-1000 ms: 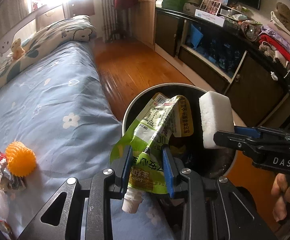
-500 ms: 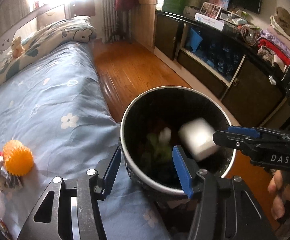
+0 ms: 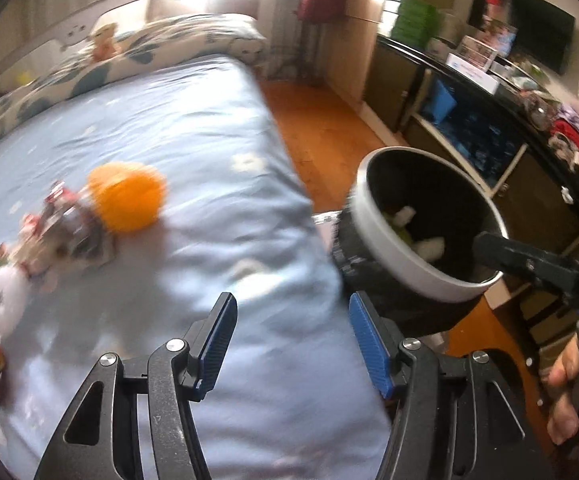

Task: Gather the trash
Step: 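Move both open tools back over the trash on the bed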

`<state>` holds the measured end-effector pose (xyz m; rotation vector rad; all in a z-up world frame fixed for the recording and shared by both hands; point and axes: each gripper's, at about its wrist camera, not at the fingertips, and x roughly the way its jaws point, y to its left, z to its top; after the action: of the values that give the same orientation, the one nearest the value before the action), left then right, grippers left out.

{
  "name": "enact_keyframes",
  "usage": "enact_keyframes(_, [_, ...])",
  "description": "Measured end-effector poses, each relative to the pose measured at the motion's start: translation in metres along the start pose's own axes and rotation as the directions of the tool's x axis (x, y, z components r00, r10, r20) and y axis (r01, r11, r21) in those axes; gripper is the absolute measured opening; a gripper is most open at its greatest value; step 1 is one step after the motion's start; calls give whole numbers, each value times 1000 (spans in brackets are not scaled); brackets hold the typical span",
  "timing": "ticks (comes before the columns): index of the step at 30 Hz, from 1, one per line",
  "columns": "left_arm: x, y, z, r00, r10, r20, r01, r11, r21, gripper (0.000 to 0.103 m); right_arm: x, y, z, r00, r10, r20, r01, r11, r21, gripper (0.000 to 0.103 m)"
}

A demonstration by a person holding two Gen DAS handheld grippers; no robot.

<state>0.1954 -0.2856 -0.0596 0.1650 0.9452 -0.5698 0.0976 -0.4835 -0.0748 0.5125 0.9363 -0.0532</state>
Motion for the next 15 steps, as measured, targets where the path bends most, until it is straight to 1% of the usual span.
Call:
enact_keyframes(5, [-28,28,-24,998,56,18,-55,997,-54,58,16,43,-11,998,57,-26,-59,996,-70,74])
enact_keyframes(9, [-48,48,-41,995,93,29,-90,990,-105,58,32,71,-19,995,80,-58,-86,991,-105,74])
enact_keyframes(15, [-73,85,-67,989,147,34,-137,969,-205,58,53,107,-29,990,108,-90,-121,981,-153,74])
